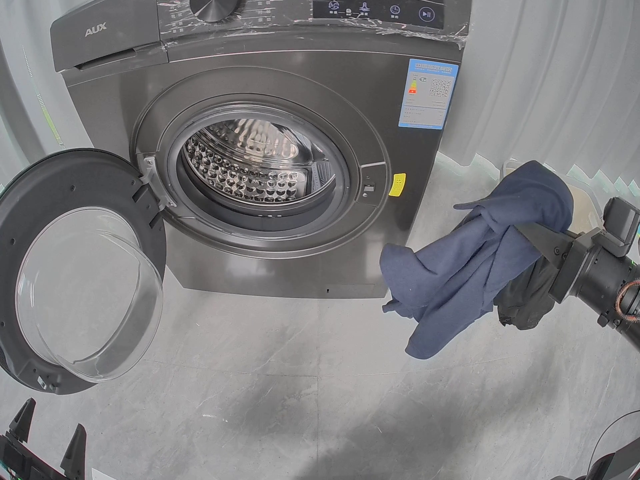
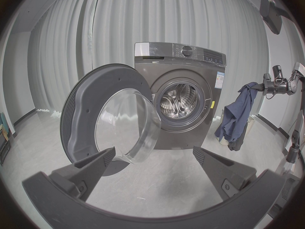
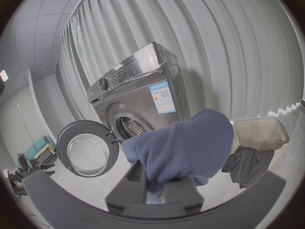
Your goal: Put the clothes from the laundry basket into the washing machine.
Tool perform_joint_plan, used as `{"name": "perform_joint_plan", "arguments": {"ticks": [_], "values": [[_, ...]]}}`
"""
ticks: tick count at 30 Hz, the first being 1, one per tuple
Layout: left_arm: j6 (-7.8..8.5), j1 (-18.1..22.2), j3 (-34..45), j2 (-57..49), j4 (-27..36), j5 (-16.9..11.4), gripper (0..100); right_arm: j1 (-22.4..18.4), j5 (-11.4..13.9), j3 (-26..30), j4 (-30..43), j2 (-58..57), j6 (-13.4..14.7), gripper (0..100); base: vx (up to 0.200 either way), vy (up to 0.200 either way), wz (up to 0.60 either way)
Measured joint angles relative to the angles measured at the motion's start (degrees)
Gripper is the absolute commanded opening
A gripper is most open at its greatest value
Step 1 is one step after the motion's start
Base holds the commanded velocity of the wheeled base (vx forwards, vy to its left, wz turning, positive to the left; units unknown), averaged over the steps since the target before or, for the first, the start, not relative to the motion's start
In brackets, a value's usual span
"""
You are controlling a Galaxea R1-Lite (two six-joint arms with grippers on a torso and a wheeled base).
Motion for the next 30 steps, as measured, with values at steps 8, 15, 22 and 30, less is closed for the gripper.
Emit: {"name": "perform_joint_plan", "arguments": {"ticks": [8,15,22,30], "values": [[0.05,0.0,0.0,0.0,0.0,0.0,100,-0.2,-0.1,-0.3,-0.2,0.3,0.1,0,0.000,0.025,0.00],[0.05,0.0,0.0,0.0,0.0,0.0,100,-0.9,-0.1,0.3,-0.2,1.3,0.5,0,0.000,0.200,0.00],[-0.02,0.0,0.0,0.0,0.0,0.0,100,-1.0,-0.1,0.5,-0.2,1.5,0.5,0,0.000,0.114,0.00],[-0.02,0.0,0.0,0.0,0.0,0.0,100,-0.6,-0.1,1.1,-0.1,1.5,0.4,0,0.000,0.000,0.00]]}}
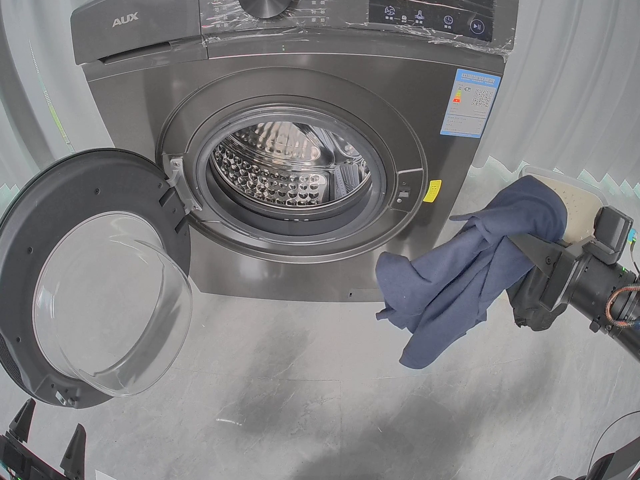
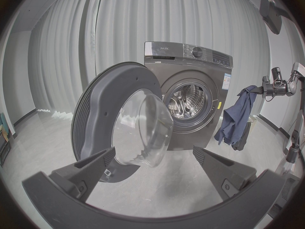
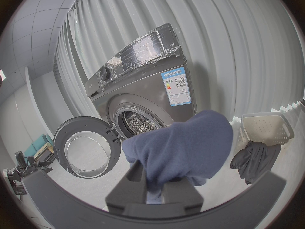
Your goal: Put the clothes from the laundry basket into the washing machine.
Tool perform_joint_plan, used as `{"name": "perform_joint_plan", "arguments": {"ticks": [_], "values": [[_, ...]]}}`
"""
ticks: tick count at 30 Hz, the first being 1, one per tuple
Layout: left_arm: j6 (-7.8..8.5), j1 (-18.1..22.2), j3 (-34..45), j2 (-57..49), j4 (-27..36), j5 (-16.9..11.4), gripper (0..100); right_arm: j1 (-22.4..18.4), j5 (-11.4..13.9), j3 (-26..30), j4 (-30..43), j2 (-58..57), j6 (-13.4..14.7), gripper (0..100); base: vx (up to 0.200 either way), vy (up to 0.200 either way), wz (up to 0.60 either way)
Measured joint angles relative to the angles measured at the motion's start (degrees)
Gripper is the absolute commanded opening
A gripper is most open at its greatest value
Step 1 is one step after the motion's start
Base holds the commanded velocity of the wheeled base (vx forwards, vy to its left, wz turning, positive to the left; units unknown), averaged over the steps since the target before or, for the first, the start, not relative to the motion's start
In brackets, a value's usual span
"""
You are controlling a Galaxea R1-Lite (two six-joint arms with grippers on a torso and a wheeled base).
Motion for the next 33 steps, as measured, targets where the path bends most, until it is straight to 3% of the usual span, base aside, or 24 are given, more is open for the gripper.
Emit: {"name": "perform_joint_plan", "arguments": {"ticks": [9,16,21,27,30,33], "values": [[0.49,0.0,0.0,0.0,0.0,0.2,100,0.8,0.1,0.4,0.0,0.0,-0.1,0,0.000,0.000,0.00],[1.40,0.1,0.0,0.0,0.0,0.4,100,4.6,0.0,-0.4,-0.4,2.9,0.5,0,0.000,0.000,0.00],[1.95,0.2,0.0,0.0,0.0,0.4,100,8.1,-0.5,-1.8,-7.2,7.2,3.0,0,0.000,0.000,0.00],[2.08,0.3,0.0,0.0,-0.1,0.2,100,10.3,-1.0,-4.2,-12.7,13.1,3.9,0,0.000,0.000,0.00],[2.89,0.3,0.0,0.0,-0.5,-1.0,100,11.1,-1.1,-6.2,-13.1,15.9,4.0,0,0.000,0.000,0.00],[2.58,0.3,-0.2,0.0,-1.4,-2.7,100,11.7,-1.0,-7.4,-13.4,17.6,4.2,0,0.000,0.000,0.00]]}}
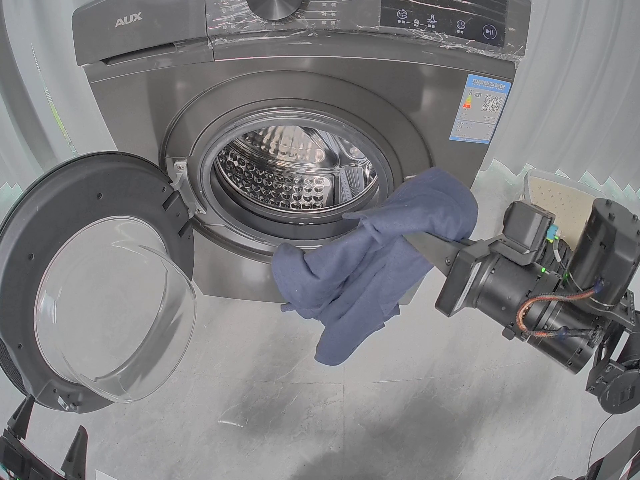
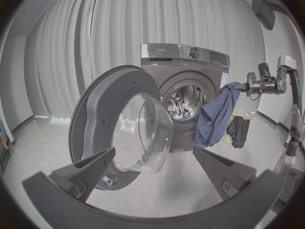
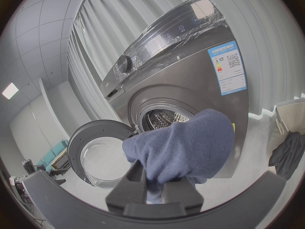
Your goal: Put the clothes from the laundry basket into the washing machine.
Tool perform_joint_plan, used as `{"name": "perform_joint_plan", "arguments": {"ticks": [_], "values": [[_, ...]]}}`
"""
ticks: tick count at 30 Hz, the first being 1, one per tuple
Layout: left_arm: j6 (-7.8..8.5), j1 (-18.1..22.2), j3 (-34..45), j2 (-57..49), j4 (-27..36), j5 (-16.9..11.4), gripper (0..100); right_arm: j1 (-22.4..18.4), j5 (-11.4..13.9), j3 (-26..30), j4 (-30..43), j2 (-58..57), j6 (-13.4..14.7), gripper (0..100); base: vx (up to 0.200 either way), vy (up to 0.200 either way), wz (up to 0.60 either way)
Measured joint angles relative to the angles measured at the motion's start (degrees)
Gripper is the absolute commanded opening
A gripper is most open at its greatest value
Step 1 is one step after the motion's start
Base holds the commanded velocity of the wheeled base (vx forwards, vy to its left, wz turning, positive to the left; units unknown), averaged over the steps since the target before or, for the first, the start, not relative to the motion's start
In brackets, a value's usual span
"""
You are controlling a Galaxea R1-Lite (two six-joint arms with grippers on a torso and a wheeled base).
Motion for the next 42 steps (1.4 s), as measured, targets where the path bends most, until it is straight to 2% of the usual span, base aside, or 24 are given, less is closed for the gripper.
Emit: {"name": "perform_joint_plan", "arguments": {"ticks": [2,10,15,19,24,32,42], "values": [[-0.35,0.1,-1.6,0.0,-0.7,-1.4,100,0.3,0.1,-0.5,-0.5,0.9,0.0,0,0.000,0.000,0.00],[-0.04,0.6,-8.4,6.7,-2.9,-10.9,100,1.6,0.5,-1.9,-5.3,4.5,-0.2,0,0.000,0.000,0.00],[1.39,0.4,-8.9,17.3,-9.4,-16.2,100,2.0,0.5,-3.3,-6.7,6.1,-0.3,0,0.000,0.000,0.00],[2.18,-0.5,-9.0,27.1,-17.0,-18.6,100,2.2,0.5,-4.2,-7.4,6.9,-0.3,0,0.000,0.000,0.00],[2.33,-5.6,-9.0,40.0,-27.7,-20.0,100,2.2,0.4,-5.2,-7.8,7.6,-0.4,0,0.000,0.000,0.00],[2.13,-16.0,-9.9,56.9,-37.4,-19.1,100,2.2,0.2,-6.1,-8.1,8.1,-0.4,0,0.000,0.000,0.00],[2.02,-23.5,-12.2,74.4,-50.6,-17.9,100,1.9,0.0,-7.4,-8.2,8.4,-0.4,0,0.000,0.000,0.00]]}}
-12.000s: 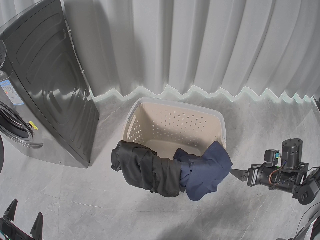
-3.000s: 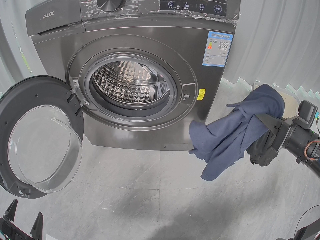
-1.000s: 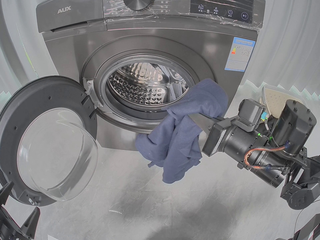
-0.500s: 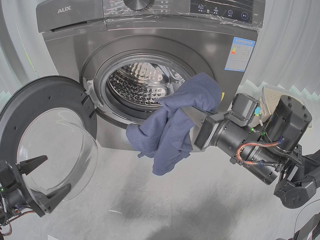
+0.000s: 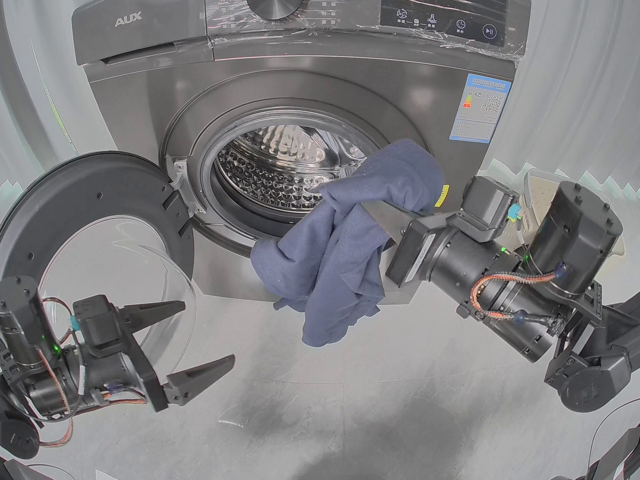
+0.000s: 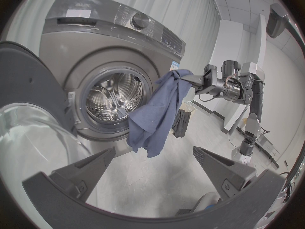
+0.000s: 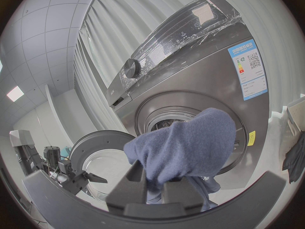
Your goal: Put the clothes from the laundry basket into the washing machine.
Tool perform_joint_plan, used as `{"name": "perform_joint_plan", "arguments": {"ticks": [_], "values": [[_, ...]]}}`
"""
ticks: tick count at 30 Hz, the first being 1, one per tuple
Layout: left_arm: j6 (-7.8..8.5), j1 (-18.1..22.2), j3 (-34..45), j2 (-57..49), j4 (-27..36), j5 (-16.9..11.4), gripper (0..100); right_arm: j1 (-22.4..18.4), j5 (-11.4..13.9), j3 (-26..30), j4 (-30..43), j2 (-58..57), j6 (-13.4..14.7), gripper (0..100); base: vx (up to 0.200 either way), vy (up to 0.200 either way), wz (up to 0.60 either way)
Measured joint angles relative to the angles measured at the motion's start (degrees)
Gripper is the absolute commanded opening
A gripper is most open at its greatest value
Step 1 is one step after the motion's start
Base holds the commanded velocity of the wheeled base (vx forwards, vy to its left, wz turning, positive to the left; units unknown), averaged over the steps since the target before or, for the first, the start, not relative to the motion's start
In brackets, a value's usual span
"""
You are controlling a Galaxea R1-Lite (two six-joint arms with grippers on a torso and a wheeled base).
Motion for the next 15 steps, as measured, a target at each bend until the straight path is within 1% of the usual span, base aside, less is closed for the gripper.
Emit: {"name": "perform_joint_plan", "arguments": {"ticks": [3,6,11,15], "values": [[-0.06,-2.2,-0.6,4.5,-2.8,0.1,100,-0.1,0.0,-1.2,-0.1,0.4,0.0,0,0.000,0.000,0.00],[-0.11,-4.0,-1.2,8.5,-4.0,0.1,100,-0.1,-0.1,-2.5,-1.3,1.3,0.0,0,0.000,0.000,0.00],[0.05,-5.2,-1.6,13.3,-4.7,-0.3,100,0.0,-0.2,-3.9,-3.1,2.8,0.0,0,0.000,0.000,0.00],[0.06,-5.5,-2.3,17.2,-7.5,-0.5,100,0.2,-0.3,-4.5,-3.5,3.7,0.0,0,0.000,0.000,0.00]]}}
